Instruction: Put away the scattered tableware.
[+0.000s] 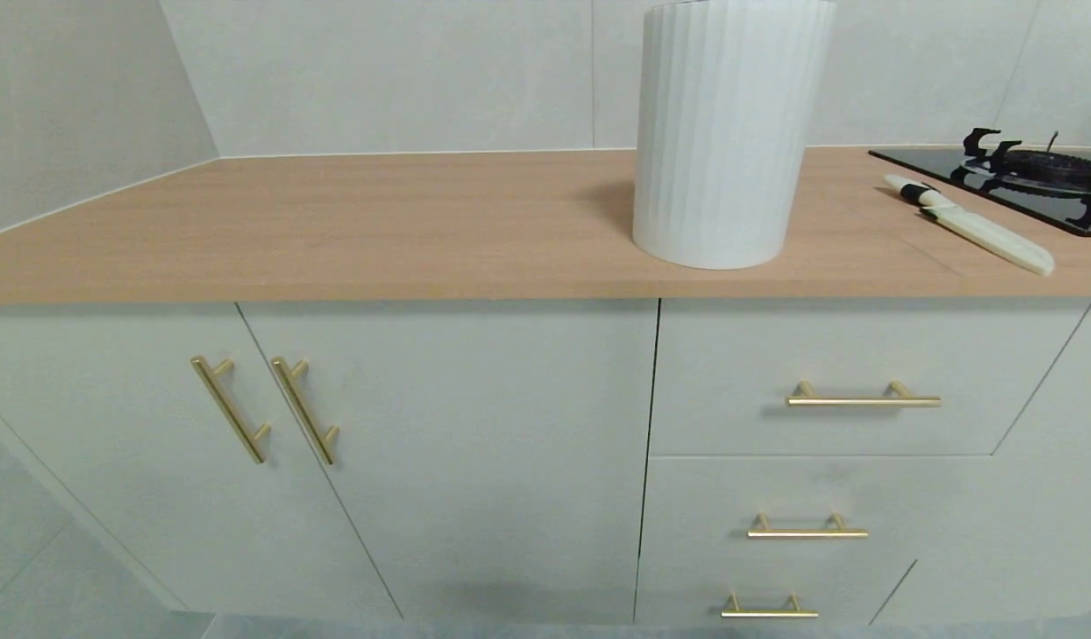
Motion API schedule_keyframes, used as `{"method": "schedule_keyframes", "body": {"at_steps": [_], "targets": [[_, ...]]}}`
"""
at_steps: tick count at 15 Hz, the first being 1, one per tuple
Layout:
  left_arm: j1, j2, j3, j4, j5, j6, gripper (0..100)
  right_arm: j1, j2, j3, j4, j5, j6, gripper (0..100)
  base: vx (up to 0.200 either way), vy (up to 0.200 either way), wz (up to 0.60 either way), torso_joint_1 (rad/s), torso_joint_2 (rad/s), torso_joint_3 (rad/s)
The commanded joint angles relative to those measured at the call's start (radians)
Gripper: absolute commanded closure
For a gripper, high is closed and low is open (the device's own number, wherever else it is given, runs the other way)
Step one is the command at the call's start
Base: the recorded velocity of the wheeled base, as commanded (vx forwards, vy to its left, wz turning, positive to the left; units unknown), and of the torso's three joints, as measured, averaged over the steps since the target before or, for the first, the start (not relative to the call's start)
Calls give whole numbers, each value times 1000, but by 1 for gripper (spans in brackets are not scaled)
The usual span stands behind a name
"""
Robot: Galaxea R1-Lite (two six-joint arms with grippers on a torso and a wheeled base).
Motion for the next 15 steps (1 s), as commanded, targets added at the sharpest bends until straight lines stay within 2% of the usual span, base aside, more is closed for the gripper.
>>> {"method": "schedule_keyframes", "body": {"at_steps": [1, 2, 14, 15], "targets": [[-1, 0, 0, 0, 0, -1, 0, 1, 2, 0, 0, 0, -1, 0, 200, 0, 0, 2, 2, 2], [-1, 0, 0, 0, 0, -1, 0, 1, 2, 0, 0, 0, -1, 0, 200, 0, 0, -2, 2, -2], [0, 0, 0, 0, 0, -1, 0, 1, 2, 0, 0, 0, -1, 0, 0, 0, 0, 0, 0, 0], [0, 0, 0, 0, 0, -1, 0, 1, 2, 0, 0, 0, -1, 0, 0, 0, -600, -2, 2, -2]]}}
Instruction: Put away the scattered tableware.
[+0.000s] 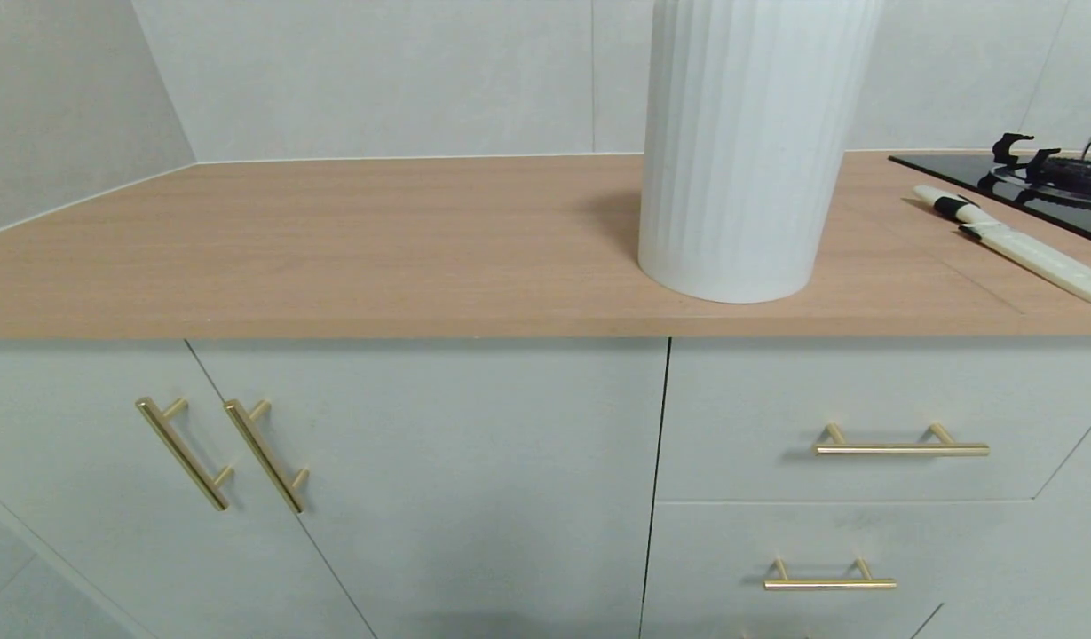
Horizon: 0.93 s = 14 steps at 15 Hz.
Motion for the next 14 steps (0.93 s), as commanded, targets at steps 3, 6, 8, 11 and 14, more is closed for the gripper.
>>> {"method": "schedule_keyframes", "body": {"at_steps": [3, 6, 8, 11, 14], "targets": [[1, 0, 0, 0, 0, 0, 0, 0, 1, 0, 0, 0, 0, 0, 0, 0, -200, 1, 2, 6], [-1, 0, 0, 0, 0, 0, 0, 0, 1, 0, 0, 0, 0, 0, 0, 0, 0, 0, 0, 0], [1, 0, 0, 0, 0, 0, 0, 0, 1, 0, 0, 0, 0, 0, 0, 0, 0, 0, 0, 0], [1, 0, 0, 0, 0, 0, 0, 0, 1, 0, 0, 0, 0, 0, 0, 0, 0, 0, 0, 0], [1, 0, 0, 0, 0, 0, 0, 0, 1, 0, 0, 0, 0, 0, 0, -67, 0, 2, 1, -4]]}}
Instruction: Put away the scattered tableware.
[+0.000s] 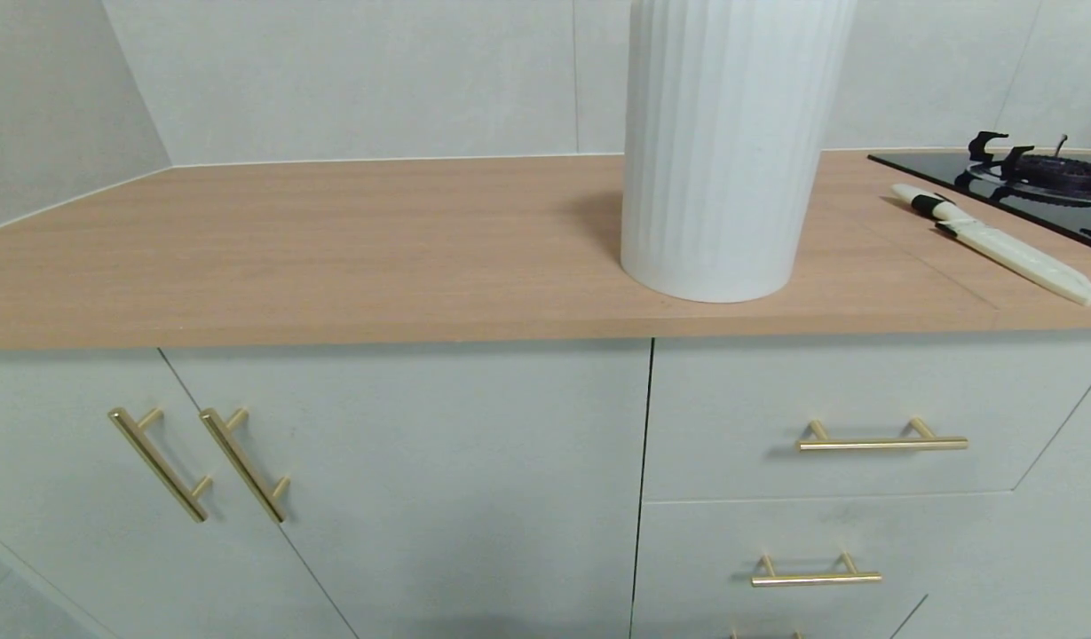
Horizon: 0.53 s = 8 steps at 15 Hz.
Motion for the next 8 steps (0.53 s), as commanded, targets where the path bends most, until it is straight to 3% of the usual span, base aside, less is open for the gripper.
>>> {"method": "schedule_keyframes", "body": {"at_steps": [1, 8], "targets": [[-1, 0, 0, 0, 0, 0, 0, 1, 1, 0, 0, 1, 0, 0, 0, -200, 0, 2, 7, -2], [1, 0, 0, 0, 0, 0, 0, 1, 1, 0, 0, 1, 0, 0, 0, -200, 0, 5, 3, 4]]}}
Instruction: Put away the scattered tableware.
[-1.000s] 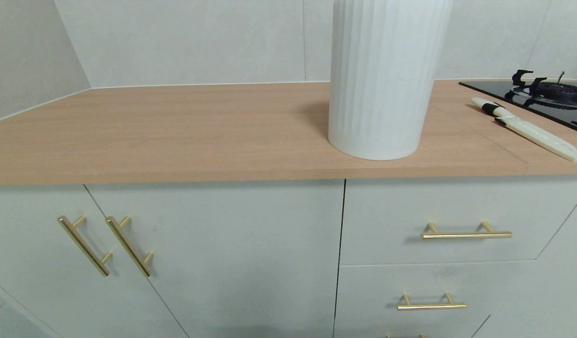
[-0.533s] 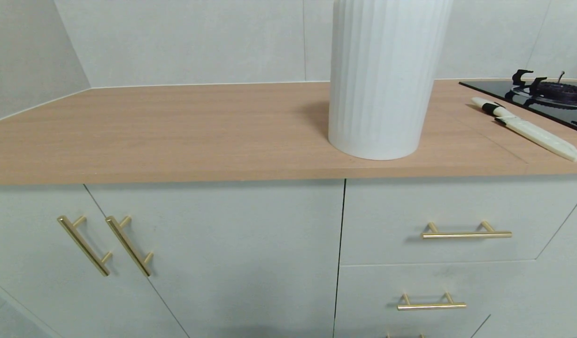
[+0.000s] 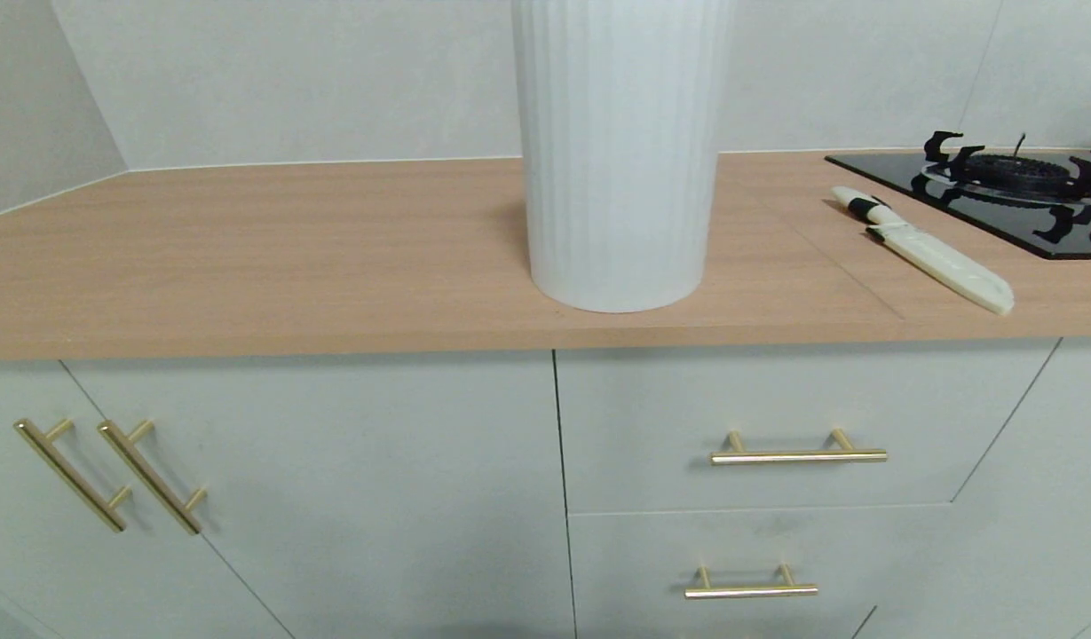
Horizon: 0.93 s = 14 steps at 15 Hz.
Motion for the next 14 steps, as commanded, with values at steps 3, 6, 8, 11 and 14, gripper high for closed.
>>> {"method": "schedule_keyframes", "body": {"at_steps": [3, 6, 8, 11, 14], "targets": [[0, 0, 0, 0, 0, 0, 0, 1, 1, 0, 0, 1, -1, 0, 0, -67, 0, 1, 1, 2], [1, 0, 0, 0, 0, 0, 0, 1, 1, 0, 0, 1, -1, 0, 0, 0, 0, 0, 0, 0], [1, 0, 0, 0, 0, -2, 0, 1, 1, 0, 0, 1, -2, 0, 0, 0, 0, 0, 0, 0], [1, 0, 0, 0, 0, -2, 0, 1, 1, 0, 0, 1, -1, 0, 0, 0, 0, 0, 0, 0], [0, 0, 0, 0, 0, -2, 0, 1, 1, 0, 0, 1, -1, 0, 0, 0, 0, 0, 0, 0]]}}
